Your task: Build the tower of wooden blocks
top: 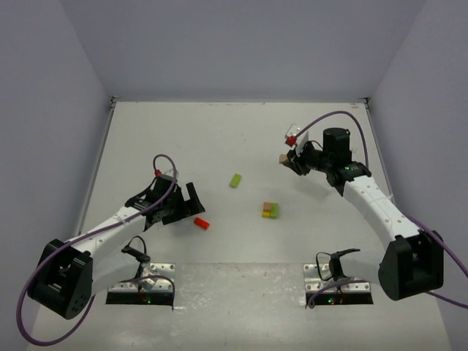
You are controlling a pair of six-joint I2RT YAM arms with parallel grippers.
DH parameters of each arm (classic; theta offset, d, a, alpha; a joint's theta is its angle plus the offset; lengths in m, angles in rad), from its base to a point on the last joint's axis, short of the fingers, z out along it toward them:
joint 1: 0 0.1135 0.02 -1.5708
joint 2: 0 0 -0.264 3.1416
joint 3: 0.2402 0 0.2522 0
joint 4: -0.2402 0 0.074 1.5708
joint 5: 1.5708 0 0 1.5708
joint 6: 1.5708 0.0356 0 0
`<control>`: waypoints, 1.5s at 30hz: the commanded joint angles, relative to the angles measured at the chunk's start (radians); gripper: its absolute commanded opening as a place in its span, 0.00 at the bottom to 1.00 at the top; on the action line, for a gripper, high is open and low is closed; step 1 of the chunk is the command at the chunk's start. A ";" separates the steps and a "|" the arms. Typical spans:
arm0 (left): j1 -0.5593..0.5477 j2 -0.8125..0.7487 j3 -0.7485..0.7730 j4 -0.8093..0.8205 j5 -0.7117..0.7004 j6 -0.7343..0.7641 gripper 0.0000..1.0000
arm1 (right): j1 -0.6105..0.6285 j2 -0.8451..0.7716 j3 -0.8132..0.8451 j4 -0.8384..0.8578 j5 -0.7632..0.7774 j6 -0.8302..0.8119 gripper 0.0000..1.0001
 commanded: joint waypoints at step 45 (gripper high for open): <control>-0.008 -0.018 0.040 -0.019 0.040 -0.002 1.00 | -0.016 -0.021 -0.462 0.193 -0.219 0.139 0.05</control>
